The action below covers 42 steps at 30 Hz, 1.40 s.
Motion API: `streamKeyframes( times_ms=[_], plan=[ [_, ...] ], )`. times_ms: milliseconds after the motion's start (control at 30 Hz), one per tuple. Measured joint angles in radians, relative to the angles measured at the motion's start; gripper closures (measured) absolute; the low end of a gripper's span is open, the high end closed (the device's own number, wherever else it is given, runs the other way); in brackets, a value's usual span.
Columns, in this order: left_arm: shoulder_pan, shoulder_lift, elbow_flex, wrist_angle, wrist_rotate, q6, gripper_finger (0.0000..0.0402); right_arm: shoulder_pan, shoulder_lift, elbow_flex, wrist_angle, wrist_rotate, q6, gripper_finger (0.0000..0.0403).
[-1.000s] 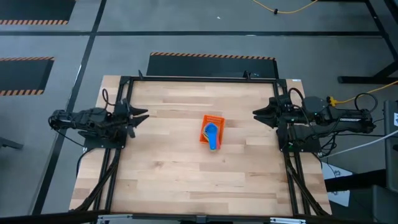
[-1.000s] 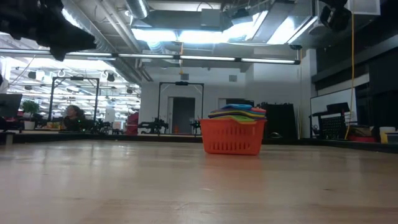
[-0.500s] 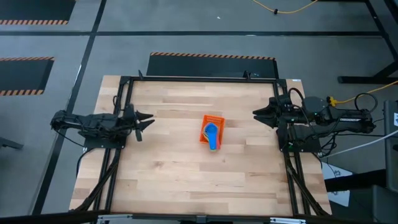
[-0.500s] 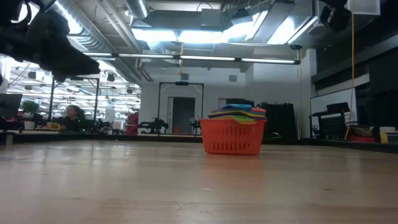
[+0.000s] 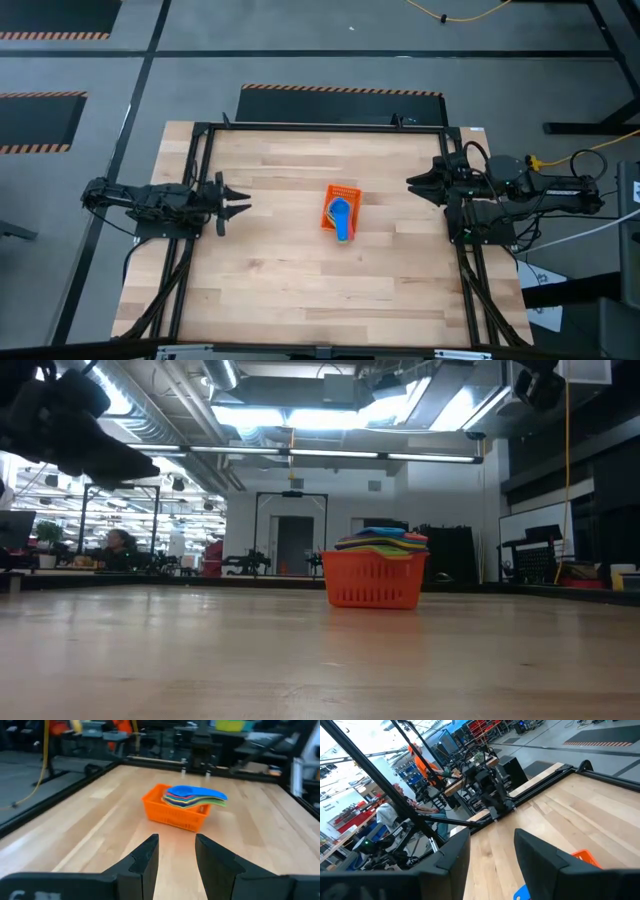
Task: Nest measuring cups in basket
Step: Return to Home Position
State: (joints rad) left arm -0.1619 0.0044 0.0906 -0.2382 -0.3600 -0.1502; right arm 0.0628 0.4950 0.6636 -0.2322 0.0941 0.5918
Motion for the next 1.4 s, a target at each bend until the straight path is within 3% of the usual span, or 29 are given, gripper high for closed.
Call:
streamKeyframes(
  times_ms=[267,500,700,1167,1400],
  plan=[
    [0.000,0.000,-0.001,0.003,0.036,0.079,0.0280,0.000,0.000,0.000,-0.028,0.002,-0.059,0.0244],
    [0.000,0.000,-0.001,0.003,0.036,0.081,0.0280,0.000,0.007,-0.011,-0.030,0.063,-0.237,0.0244],
    [0.000,0.000,-0.001,0.002,0.036,0.082,0.0280,0.000,0.009,-0.131,0.025,0.119,-0.255,0.0244],
    [0.000,0.000,-0.001,0.002,0.036,0.082,0.0280,0.000,-0.006,-0.385,0.315,0.124,-0.284,0.0244],
    [0.000,0.000,-0.001,0.002,0.036,0.082,0.0280,0.000,-0.096,-0.491,0.379,0.126,-0.282,0.0244]
  ],
)
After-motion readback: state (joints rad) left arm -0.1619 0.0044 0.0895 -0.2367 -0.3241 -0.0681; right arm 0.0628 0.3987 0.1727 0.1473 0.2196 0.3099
